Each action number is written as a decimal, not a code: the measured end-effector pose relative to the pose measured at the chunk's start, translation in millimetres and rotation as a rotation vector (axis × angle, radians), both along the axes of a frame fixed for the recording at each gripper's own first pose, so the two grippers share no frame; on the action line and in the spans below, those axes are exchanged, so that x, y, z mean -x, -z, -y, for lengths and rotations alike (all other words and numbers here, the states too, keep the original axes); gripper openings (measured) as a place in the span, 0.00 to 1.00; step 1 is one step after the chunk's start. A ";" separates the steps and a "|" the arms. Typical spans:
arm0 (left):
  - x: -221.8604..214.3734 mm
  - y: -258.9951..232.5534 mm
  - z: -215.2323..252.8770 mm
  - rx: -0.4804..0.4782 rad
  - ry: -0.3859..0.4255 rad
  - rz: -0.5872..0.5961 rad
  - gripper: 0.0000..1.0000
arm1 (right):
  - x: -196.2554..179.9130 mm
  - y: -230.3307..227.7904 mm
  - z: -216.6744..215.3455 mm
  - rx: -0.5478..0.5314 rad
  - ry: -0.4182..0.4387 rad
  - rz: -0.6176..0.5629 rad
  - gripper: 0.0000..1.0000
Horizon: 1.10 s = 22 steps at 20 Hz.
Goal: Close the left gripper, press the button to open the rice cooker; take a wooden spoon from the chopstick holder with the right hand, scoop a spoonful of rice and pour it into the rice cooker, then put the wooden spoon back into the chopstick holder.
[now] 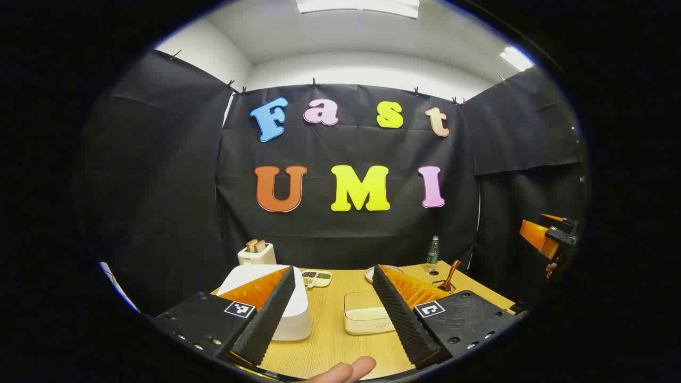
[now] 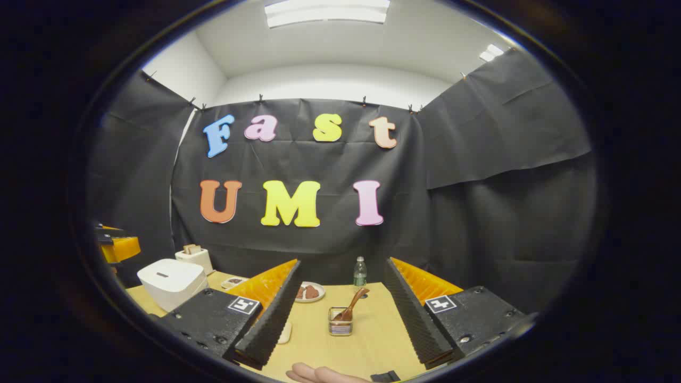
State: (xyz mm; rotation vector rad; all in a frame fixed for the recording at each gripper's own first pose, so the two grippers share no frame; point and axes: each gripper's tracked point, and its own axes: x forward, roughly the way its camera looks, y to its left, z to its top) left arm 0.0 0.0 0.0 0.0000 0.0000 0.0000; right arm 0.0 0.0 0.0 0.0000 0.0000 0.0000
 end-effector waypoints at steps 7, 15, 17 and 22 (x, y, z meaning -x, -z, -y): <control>-3.7 10.1 -6.8 -0.004 -0.007 -0.004 0.93 | 2.6 4.0 3.5 -0.006 -0.023 0.014 0.98; -10.6 23.9 -10.2 -0.017 -0.012 -0.023 0.93 | 7.6 4.9 10.1 -0.007 -0.046 0.078 0.98; -9.4 29.3 -11.1 -0.039 -0.019 -0.029 0.93 | 4.7 4.9 14.2 -0.020 -0.046 0.088 0.98; -7.7 18.4 -13.1 -0.079 -0.035 0.012 0.93 | -15.6 12.8 23.1 -0.021 -0.042 0.076 0.98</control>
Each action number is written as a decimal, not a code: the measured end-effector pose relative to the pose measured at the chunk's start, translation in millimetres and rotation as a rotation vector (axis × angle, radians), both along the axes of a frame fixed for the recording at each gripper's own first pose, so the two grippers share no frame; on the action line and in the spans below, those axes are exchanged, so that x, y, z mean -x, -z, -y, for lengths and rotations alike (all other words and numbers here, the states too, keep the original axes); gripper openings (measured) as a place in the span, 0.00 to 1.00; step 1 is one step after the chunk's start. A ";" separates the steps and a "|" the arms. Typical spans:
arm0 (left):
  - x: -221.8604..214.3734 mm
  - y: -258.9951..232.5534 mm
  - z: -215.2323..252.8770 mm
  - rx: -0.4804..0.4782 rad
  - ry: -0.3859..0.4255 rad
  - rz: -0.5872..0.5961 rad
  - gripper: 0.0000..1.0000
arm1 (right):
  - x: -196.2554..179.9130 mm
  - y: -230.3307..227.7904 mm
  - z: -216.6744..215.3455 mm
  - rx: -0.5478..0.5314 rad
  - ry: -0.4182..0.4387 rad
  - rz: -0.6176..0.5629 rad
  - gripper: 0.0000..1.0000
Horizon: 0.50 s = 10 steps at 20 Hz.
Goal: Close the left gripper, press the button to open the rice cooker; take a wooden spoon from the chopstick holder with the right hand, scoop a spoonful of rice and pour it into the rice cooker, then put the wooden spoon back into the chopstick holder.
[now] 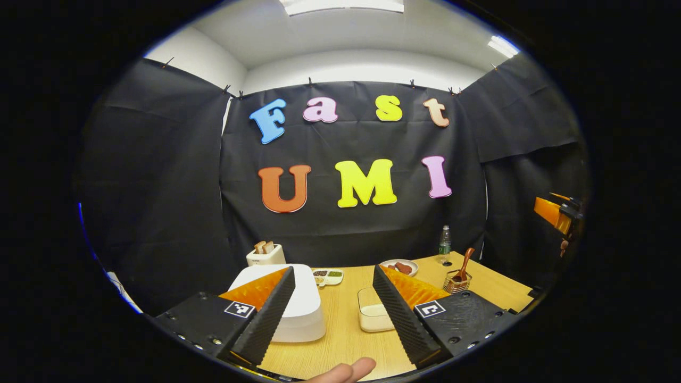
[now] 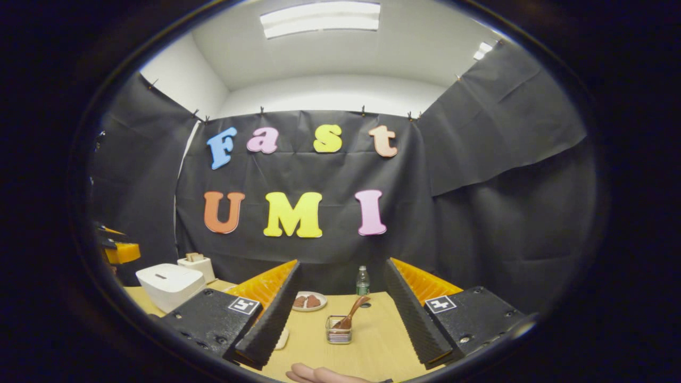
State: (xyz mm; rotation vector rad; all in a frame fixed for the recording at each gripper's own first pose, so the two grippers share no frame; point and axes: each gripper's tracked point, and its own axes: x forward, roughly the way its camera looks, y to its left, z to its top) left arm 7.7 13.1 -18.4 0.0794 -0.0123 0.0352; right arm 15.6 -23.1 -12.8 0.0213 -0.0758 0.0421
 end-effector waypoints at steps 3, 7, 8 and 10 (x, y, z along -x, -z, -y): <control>-0.5 -14.8 -7.2 0.012 -0.028 0.036 0.95 | -13.6 0.8 3.2 0.013 -0.004 -0.001 0.98; -12.5 -15.5 -24.4 0.059 -0.074 0.034 0.94 | -27.1 9.4 0.5 0.006 -0.034 -0.012 0.98; -19.6 -11.2 -28.1 0.073 -0.064 0.008 0.80 | -30.7 14.2 0.5 0.002 -0.045 -0.021 0.98; -31.5 -3.7 -34.2 0.083 -0.046 -0.025 0.67 | -37.0 21.0 0.4 -0.003 -0.063 -0.028 0.98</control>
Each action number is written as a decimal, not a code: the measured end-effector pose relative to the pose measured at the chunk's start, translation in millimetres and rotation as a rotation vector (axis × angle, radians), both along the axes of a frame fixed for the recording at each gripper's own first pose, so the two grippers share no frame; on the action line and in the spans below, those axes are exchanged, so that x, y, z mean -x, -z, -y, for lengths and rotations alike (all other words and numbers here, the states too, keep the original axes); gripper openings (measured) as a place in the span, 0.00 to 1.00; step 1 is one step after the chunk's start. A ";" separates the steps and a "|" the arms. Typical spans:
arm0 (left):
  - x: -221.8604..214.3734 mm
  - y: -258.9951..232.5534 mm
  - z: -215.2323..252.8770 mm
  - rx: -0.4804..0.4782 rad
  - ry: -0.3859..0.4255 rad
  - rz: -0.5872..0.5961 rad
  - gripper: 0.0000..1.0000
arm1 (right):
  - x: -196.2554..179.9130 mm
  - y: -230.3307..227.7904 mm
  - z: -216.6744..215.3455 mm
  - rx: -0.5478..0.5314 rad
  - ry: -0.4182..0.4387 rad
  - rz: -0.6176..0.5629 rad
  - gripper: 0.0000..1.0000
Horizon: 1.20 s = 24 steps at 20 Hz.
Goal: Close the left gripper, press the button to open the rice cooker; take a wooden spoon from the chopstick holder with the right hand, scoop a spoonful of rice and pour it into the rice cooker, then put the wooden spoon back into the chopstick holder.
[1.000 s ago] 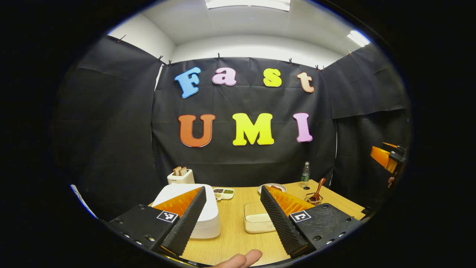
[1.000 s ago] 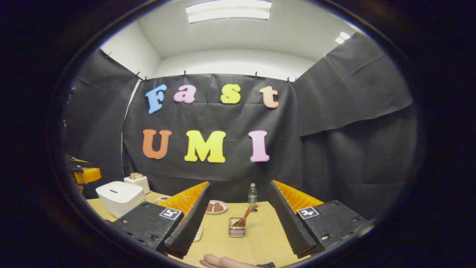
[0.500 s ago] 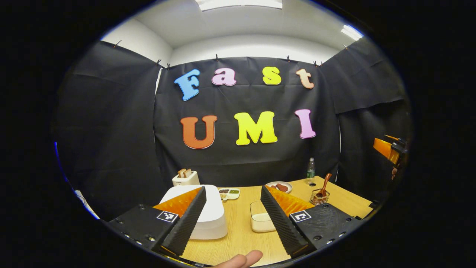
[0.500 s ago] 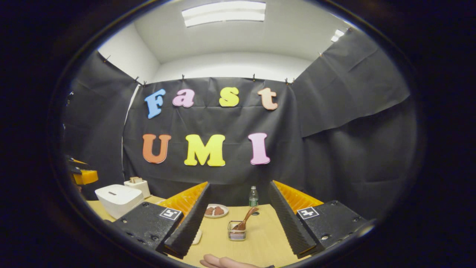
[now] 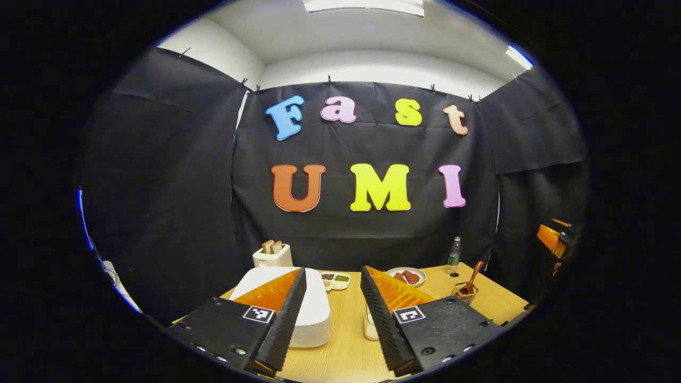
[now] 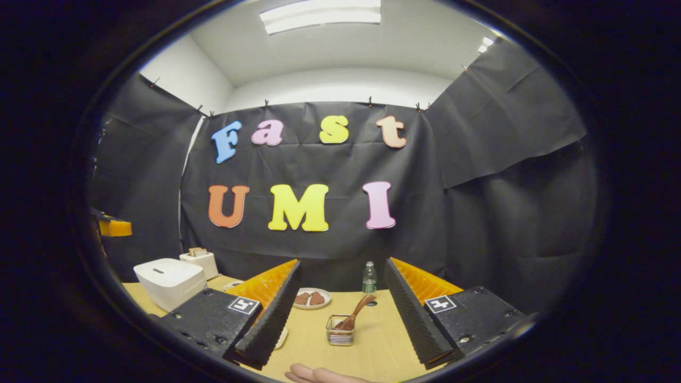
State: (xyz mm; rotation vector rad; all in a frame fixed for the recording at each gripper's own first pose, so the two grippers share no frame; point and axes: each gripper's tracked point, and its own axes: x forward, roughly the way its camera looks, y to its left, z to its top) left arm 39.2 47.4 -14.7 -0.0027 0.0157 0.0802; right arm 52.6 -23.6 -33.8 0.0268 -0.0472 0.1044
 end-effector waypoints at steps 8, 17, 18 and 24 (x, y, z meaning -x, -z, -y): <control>-30.2 24.7 -53.6 -0.046 -0.084 -0.122 0.30 | -28.5 40.7 13.5 -0.007 0.008 -0.058 0.98; -101.5 110.5 -108.5 0.015 -0.142 -0.339 0.00 | -57.3 76.7 10.2 0.018 0.013 -0.123 0.98; -106.2 117.3 -112.7 0.026 -0.144 -0.361 0.00 | -59.5 78.2 12.8 0.013 0.020 -0.126 0.98; -119.1 150.3 -120.6 0.069 -0.156 -0.458 0.00 | -68.0 91.6 30.3 0.006 0.064 -0.139 0.98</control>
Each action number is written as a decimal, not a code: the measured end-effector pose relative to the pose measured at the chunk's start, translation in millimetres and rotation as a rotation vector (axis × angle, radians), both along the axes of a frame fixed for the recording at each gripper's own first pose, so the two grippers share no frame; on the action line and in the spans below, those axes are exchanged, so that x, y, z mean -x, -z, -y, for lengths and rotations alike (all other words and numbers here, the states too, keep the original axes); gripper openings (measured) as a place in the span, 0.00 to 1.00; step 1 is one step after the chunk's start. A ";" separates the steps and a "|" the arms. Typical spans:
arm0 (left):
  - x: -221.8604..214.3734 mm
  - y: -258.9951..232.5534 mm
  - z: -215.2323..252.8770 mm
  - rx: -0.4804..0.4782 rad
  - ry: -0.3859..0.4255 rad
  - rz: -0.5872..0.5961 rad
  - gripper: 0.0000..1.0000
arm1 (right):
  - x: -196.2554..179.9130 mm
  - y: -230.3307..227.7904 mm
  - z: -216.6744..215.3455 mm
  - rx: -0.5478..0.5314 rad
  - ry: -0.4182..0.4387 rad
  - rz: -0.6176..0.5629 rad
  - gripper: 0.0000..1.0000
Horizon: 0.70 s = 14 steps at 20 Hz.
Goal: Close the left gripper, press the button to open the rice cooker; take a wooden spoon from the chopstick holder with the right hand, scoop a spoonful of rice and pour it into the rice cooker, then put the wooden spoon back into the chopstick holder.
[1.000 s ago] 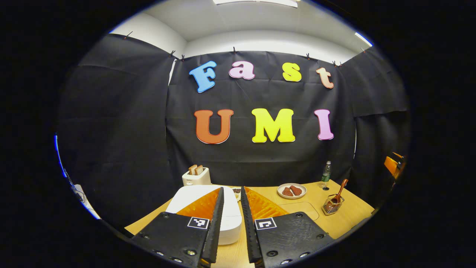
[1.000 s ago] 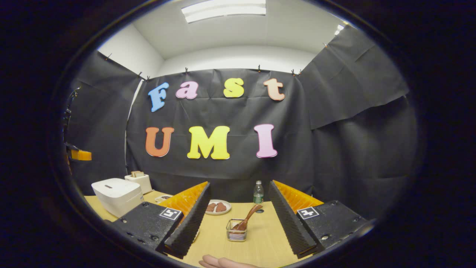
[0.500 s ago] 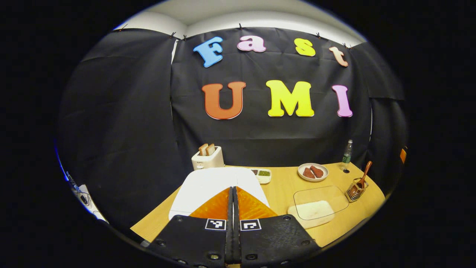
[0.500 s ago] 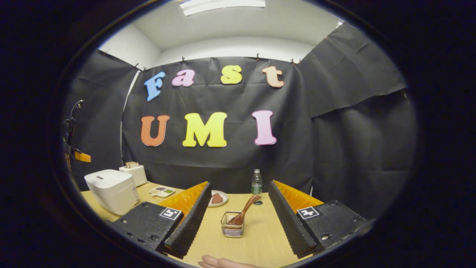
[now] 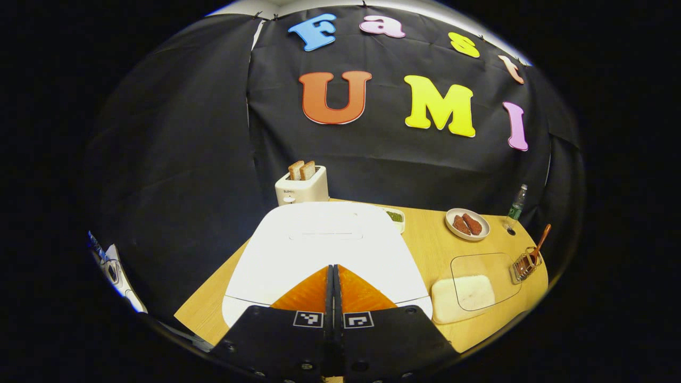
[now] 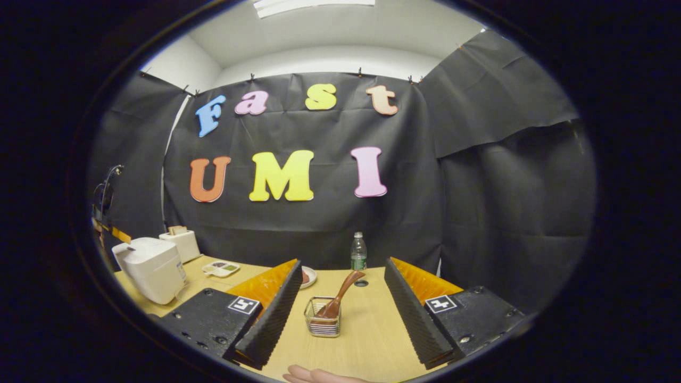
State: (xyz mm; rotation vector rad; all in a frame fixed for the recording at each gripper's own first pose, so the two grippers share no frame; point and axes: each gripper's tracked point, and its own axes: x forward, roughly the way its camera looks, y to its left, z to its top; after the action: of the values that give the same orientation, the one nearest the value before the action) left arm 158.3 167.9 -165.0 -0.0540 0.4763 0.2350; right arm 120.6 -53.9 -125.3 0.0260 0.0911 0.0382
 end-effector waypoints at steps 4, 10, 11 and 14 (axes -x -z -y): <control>3.0 14.9 1.5 0.013 -0.002 -0.025 0.00 | -2.5 2.1 6.1 0.006 0.015 0.003 0.98; 8.0 14.7 3.4 0.072 -0.004 -0.039 0.00 | 0.0 5.6 6.4 -0.003 0.005 0.003 0.98; 7.6 15.8 4.0 0.080 -0.008 -0.038 0.00 | 0.7 7.1 7.0 -0.003 0.004 0.002 0.98; 8.5 21.0 5.9 0.082 -0.014 -0.049 0.01 | 2.9 10.1 8.2 -0.003 0.001 -0.007 0.98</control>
State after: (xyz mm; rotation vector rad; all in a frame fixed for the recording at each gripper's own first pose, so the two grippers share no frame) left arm 149.8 162.0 -186.0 -0.1322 0.5348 0.2308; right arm 117.7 -62.1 -135.4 0.0292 0.0982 0.0372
